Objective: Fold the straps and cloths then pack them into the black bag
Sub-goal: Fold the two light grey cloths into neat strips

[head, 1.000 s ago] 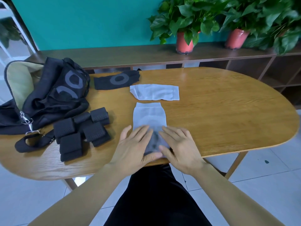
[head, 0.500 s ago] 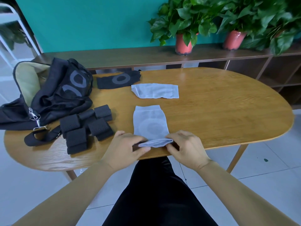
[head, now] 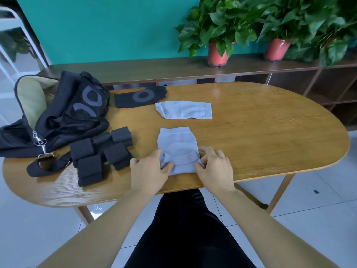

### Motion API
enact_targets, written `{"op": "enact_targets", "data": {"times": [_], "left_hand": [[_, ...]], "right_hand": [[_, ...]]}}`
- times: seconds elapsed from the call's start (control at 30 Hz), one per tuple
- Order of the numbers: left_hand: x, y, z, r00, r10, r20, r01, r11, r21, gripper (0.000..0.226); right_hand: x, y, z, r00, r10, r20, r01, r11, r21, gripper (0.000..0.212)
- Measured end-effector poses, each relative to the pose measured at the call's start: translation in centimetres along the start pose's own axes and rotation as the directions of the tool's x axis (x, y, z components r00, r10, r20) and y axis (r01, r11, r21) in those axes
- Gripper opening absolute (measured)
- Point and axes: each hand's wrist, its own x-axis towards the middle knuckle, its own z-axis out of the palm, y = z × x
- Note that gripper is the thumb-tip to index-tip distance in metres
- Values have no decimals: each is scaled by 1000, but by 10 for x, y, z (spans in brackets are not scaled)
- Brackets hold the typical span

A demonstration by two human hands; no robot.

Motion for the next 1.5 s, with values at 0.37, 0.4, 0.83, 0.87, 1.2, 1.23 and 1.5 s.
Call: {"op": "enact_targets", "data": {"times": [0.37,0.4,0.83,0.87,1.2,1.23,1.5], "left_hand": [[-8,14,-1,853,507,-124,-483,857,176,26],[-11,17,0,855,514,-72,-496,849,182,32],[-29,1,11,887,370,277,-447,837,316,71],[-27,1,8,886,353,301,-443,838,319,72],[5,-5,4,897,249,365,-367,879,304,98],[9,-5,4,897,240,371,-361,883,300,93],[8,17,-1,943,175,281,-244,941,234,78]], "right_hand": [[-4,-2,10,908,-377,-183,322,908,-269,24],[-6,-1,11,894,-429,-130,387,885,-258,30],[-14,13,12,846,-438,303,524,785,-329,57],[-13,13,11,845,-438,306,525,785,-329,57],[-13,13,-3,803,-506,315,584,773,-246,53],[-13,11,-4,795,-514,321,594,767,-243,52],[30,19,-21,856,-444,265,504,832,-232,47]]}}
